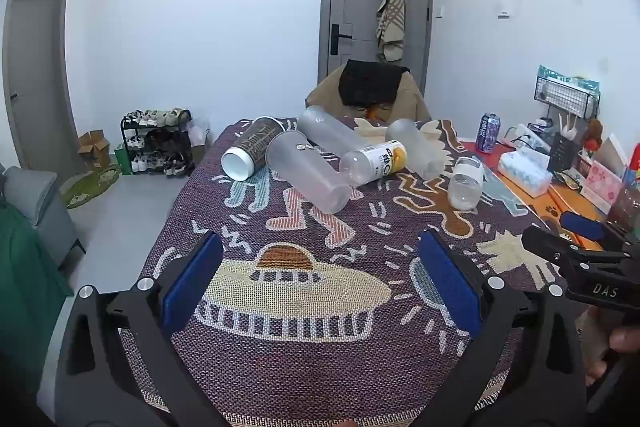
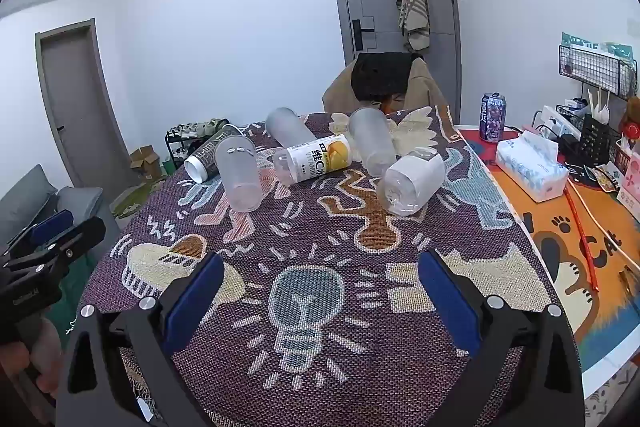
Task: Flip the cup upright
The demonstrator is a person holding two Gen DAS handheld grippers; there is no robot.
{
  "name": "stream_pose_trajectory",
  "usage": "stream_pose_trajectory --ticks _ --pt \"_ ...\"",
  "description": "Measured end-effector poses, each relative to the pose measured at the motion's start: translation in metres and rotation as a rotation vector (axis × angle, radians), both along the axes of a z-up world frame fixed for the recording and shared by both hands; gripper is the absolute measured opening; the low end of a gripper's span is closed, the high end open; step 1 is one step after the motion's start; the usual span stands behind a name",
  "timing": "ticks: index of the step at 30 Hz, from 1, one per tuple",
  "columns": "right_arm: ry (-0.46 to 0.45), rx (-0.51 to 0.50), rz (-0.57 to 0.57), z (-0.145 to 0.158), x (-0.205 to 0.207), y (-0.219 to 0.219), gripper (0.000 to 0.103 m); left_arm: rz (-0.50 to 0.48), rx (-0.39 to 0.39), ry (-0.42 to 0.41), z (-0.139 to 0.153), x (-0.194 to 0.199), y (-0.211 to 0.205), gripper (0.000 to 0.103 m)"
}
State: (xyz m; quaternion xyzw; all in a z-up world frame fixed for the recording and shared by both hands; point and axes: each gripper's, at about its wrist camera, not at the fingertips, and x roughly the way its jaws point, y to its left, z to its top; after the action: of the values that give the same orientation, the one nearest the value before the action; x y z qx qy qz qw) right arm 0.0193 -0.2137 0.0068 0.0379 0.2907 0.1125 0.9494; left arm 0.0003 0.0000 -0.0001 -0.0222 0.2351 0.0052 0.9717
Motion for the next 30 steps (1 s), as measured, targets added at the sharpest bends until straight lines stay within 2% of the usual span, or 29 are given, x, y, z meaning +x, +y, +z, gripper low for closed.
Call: stream_pose_trajectory --ticks 30 --pt "0.012 -0.002 0.018 -0.0030 0.0045 0.0037 0.096 0.013 -0.003 0.015 -0.0037 0.0042 0.0061 0.098"
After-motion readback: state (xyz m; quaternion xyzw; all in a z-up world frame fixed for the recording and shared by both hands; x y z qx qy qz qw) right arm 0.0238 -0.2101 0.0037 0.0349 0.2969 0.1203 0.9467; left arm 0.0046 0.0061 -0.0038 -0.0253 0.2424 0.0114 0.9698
